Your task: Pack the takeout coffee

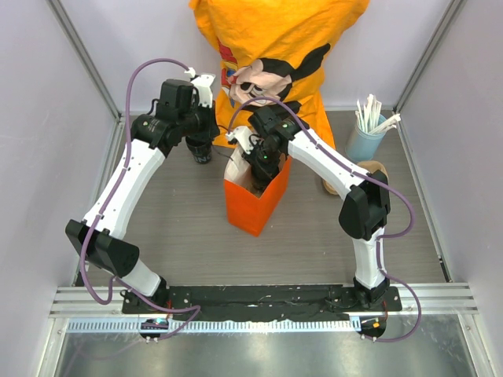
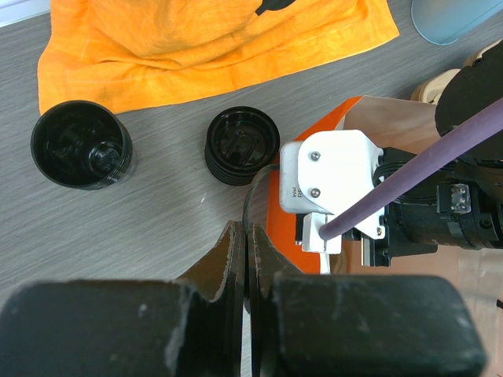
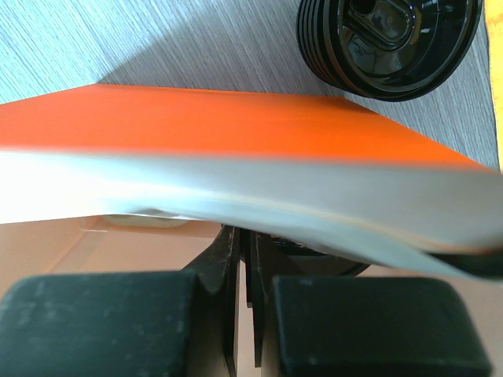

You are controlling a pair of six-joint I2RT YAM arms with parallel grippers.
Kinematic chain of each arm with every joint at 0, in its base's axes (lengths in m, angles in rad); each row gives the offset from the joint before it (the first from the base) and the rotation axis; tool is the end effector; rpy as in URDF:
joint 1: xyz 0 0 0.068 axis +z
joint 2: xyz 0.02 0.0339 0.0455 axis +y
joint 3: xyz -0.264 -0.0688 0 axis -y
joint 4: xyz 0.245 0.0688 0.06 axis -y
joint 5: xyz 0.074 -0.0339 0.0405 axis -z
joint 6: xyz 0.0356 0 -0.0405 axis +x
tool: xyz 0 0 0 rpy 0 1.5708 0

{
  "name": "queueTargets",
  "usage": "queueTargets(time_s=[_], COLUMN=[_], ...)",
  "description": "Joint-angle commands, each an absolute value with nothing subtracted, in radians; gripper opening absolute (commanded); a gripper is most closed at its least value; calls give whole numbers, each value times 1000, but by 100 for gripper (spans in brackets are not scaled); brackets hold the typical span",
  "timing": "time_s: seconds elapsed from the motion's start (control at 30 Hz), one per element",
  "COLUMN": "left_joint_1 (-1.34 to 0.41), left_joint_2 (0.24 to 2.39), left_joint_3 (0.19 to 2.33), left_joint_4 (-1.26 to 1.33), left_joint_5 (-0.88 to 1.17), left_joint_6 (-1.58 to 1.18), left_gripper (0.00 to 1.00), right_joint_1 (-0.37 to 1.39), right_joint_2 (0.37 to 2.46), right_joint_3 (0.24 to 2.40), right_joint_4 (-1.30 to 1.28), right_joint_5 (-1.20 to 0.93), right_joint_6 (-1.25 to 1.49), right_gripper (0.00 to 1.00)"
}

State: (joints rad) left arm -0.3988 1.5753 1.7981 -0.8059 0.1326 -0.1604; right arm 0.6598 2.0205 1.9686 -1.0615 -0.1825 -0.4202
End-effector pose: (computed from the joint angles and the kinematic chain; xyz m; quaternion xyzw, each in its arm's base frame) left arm 0.3097 -0.1356 0.4300 0.1357 0.8686 -0.1866 0.4385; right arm 0.3363 0.2691 0.3007 -0.5164 0.8213 0.1151 0.2135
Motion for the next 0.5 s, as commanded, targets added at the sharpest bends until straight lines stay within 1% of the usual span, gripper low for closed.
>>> queueTargets(time_s=[0.0, 0.23, 0.33, 0.37, 0.43, 0.47], left_joint_1=[-396, -396, -396, -396, -396, -396], left_joint_2=[1552, 1552, 1552, 1552, 1552, 1552], left_joint_3=[1805, 1805, 1807, 1806, 1806, 1804], left_joint_4=[-787, -785, -787, -787, -787, -787], left_joint_5=[133, 133, 135, 133, 135, 135], left_joint_6=[-161, -161, -161, -161, -161, -161], left_gripper=[0, 0, 0, 0, 0, 0], right_joint_1=[650, 650, 650, 650, 650, 650], right_joint_2=[2008, 2010, 2008, 2009, 2010, 2010], right_joint_3=[1957, 1960, 1968, 1977, 1988, 1999], right_joint_4=[-1074, -1072, -1075, -1080, -1094, -1098], right_joint_5=[-149, -147, -147, -146, -147, -146], right_joint_6=[-406, -407, -407, -407, -407, -405], right_gripper=[1, 2, 16, 25, 32, 40])
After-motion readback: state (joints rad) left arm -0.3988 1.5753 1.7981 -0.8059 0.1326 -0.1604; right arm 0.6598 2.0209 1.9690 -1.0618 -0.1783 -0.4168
